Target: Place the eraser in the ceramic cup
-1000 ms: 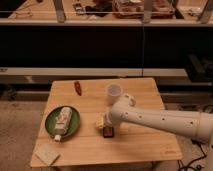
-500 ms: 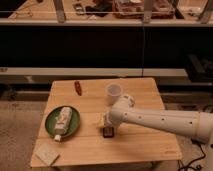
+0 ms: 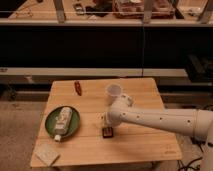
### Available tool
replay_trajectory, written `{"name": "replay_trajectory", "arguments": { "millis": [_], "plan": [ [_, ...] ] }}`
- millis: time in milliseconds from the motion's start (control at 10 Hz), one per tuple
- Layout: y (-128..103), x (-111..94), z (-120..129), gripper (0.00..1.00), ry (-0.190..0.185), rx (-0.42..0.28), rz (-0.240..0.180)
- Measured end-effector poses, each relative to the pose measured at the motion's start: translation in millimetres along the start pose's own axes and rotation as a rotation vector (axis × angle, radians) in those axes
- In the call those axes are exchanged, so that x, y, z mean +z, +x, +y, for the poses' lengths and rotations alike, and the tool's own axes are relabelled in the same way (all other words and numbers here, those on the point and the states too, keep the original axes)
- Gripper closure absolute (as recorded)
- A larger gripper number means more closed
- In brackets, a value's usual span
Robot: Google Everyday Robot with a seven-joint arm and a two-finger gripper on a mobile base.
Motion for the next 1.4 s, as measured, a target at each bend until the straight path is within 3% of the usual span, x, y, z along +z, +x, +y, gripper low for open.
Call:
{"name": "replay_trajectory", "arguments": {
  "millis": [200, 400, 500, 600, 800, 900, 1000, 1100, 1400],
  "plan": [
    [-3, -2, -1, 1.00, 0.016, 0.041, -0.031],
    [0, -14, -11, 1.00, 0.093, 0.096, -0.063],
    [2, -22, -18, 1.00, 0.157, 0.136, -0.088],
    [8, -35, -23, 1.00, 0.248, 0.195, -0.122],
    [25, -59, -16, 1.00, 0.369, 0.272, -0.147],
    [38, -73, -4, 1.00, 0.408, 0.298, -0.138],
    [55, -90, 16, 1.00, 0.431, 0.322, -0.109],
    [68, -102, 32, 1.00, 0.426, 0.332, -0.081],
    [103, -136, 79, 1.00, 0.344, 0.333, 0.027]
  ]
}}
